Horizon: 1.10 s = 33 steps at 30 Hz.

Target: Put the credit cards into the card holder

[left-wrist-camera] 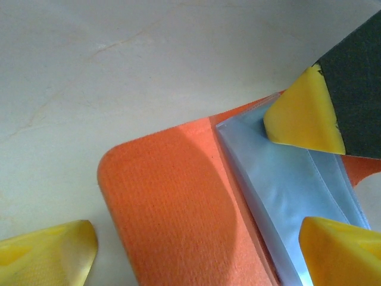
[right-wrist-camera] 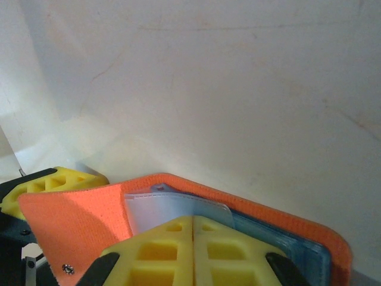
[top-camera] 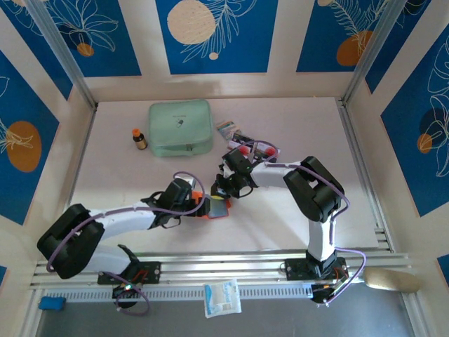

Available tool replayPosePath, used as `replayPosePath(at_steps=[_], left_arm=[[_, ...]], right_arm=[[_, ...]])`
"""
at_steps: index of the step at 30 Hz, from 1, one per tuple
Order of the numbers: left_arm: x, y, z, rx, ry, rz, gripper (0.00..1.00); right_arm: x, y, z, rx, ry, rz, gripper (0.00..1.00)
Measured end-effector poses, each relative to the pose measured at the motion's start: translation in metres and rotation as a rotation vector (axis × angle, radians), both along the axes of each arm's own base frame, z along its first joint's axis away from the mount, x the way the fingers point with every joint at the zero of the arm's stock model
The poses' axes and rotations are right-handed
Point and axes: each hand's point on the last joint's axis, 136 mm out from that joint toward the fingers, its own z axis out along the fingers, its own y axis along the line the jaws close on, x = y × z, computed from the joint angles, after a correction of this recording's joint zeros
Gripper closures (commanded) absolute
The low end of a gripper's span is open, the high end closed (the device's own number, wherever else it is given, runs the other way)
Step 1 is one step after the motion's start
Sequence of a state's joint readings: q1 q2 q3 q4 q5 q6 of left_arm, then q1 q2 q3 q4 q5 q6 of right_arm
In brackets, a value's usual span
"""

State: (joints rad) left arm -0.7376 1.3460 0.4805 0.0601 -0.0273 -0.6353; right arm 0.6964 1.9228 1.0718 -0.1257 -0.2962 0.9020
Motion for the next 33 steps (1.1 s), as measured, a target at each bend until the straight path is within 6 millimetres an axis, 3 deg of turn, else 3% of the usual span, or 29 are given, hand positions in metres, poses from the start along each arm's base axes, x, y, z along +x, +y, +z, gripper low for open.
replayPosePath(at_steps=[10,21,25,28,33], left_arm=[[0.001,-0.002,-0.002,0.023,-0.001,-0.012,0.08],[0.005,0.006,-0.012,0.108,0.003,-0.004,0.34],[0.007,0.009,-0.013,0.121,-0.004,0.005,0.45],[0.007,0.01,-0.014,0.127,-0.006,0.01,0.51],[0.008,0.013,-0.016,0.136,-0.015,0.018,0.53]], right_arm=[[-0.001,0.002,0.0,0.004,0.005,-0.006,0.92],[0.0,0.003,0.0,0.008,0.006,-0.005,0.91],[0.001,0.0,0.001,0.004,0.005,-0.013,0.84],[0.005,-0.003,0.011,0.009,-0.017,-0.026,0.78],[0.011,-0.008,0.031,0.026,-0.068,-0.047,0.72]])
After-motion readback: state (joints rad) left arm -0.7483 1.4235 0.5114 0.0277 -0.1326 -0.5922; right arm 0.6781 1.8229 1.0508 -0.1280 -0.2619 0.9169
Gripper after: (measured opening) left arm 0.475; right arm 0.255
